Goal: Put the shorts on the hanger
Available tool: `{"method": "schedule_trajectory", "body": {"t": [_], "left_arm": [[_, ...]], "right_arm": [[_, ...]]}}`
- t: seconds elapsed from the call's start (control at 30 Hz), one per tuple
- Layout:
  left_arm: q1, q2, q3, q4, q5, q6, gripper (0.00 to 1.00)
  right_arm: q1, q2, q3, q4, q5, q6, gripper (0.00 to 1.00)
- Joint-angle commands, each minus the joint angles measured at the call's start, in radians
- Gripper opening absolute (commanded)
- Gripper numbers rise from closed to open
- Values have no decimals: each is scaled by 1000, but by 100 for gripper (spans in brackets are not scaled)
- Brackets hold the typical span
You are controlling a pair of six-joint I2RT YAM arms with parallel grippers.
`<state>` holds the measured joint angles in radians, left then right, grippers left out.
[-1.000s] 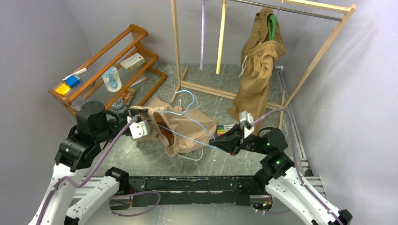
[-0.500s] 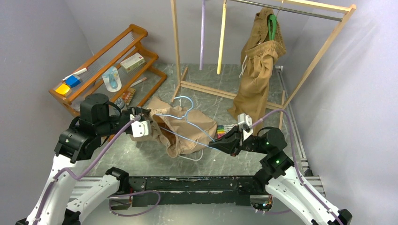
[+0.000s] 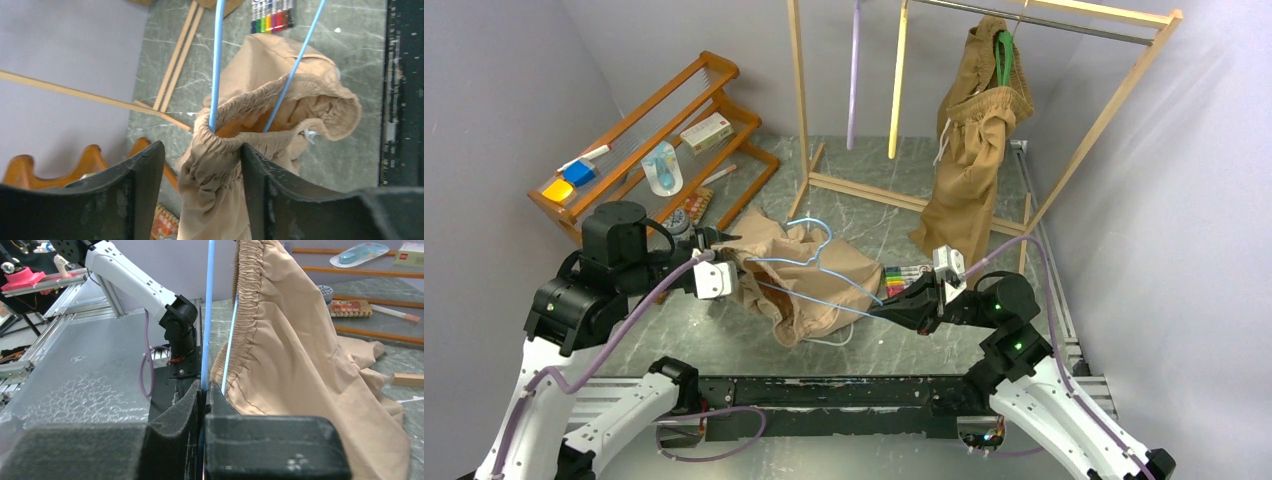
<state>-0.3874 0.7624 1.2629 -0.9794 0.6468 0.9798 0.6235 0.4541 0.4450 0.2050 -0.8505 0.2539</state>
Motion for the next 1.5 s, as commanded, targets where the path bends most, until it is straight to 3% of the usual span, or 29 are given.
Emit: {"method": "schedule_trajectory", "body": {"t": [0.0, 0.37, 0.47, 0.5, 0.53, 0.63, 0.73, 0.93, 1.03, 1.2, 1.47], "left_arm": [[5, 37, 41, -102, 86, 25, 58], [6, 138, 103, -144, 398, 38, 38], [6, 163, 127, -160, 451, 56, 38], [5, 166, 138, -167, 458, 64, 43], [5, 163, 146, -173, 451, 68, 50], [6, 127, 162, -156, 365, 34, 54], [6, 67, 149, -110, 228, -40, 66], [6, 18, 165, -169, 35, -80, 70], [6, 16, 173, -196, -35, -95, 79], [6, 23, 182, -188, -85, -88, 80], [6, 95, 218, -297, -126, -48, 72]], "right_arm": [[0, -8, 47, 91, -41, -5, 0], [-1, 109, 99, 113, -43, -129, 0], [0, 147, 131, 81, -23, -173, 0], [0, 153, 138, 67, -14, -184, 0], [-1, 158, 142, 58, -9, -191, 0], [0, 153, 142, 49, -9, -196, 0], [1, 141, 125, 77, 13, -172, 0], [0, 142, 110, 83, -8, -144, 0], [0, 123, 109, 52, -10, -165, 0], [-1, 105, 111, 30, -28, -174, 0], [0, 71, 102, 36, -36, -180, 0]]}}
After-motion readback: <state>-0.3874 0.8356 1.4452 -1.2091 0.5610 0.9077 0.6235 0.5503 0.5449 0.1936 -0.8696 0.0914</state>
